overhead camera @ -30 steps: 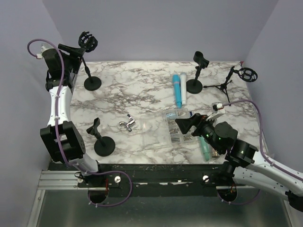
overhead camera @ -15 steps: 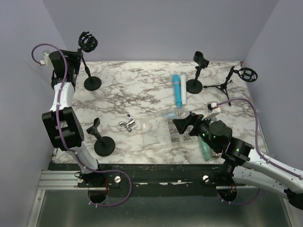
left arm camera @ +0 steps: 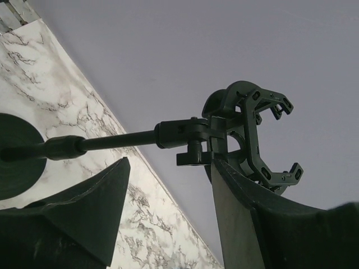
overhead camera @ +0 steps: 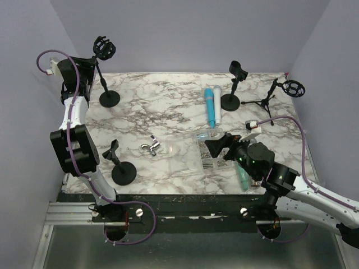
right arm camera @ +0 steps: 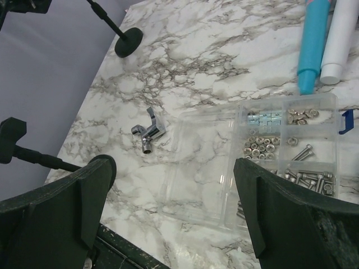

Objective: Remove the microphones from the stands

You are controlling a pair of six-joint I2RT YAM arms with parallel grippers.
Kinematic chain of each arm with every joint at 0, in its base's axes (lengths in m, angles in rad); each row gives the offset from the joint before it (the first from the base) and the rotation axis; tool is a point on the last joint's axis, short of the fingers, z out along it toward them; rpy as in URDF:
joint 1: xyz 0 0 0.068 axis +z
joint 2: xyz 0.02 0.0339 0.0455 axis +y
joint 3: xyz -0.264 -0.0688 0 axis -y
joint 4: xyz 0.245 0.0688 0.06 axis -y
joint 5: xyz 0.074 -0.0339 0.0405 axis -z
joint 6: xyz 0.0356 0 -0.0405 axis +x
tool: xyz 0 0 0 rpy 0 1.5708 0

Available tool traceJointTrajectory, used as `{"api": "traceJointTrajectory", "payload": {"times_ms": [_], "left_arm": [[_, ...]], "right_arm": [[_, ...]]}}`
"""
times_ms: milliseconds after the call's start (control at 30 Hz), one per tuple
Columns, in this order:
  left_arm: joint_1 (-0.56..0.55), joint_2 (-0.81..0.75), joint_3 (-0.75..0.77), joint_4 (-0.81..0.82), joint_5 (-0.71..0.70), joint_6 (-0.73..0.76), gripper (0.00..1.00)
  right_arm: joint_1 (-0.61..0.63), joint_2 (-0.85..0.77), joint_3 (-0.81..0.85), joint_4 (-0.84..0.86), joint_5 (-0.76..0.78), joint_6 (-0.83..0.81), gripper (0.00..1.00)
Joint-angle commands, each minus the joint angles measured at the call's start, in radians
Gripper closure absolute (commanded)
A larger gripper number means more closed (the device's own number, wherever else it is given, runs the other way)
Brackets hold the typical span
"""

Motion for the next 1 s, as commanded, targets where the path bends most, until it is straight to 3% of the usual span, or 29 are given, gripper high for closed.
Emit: {"api": "traceJointTrajectory", "payload": {"times_ms": [0, 633, 967], "left_arm": [[0.012, -0.022, 0.037, 0.038, -0.016, 0.019, 0.38], [0.019, 0.083, 0.043, 0.095, 0.056, -0.017, 0.38], [0.04, 0.077, -0.07, 0.129, 0.07, -0.019, 0.38]], "right_arm": [[-0.003, 0.012, 0.011, 0.04, 0.031, -0.015, 0.0], [-0.004, 0.035, 0.015, 0.051, 0.037, -0.02, 0.0], [-0.004, 0.039, 0.012, 0.074, 0.036, -0.03, 0.0]]}}
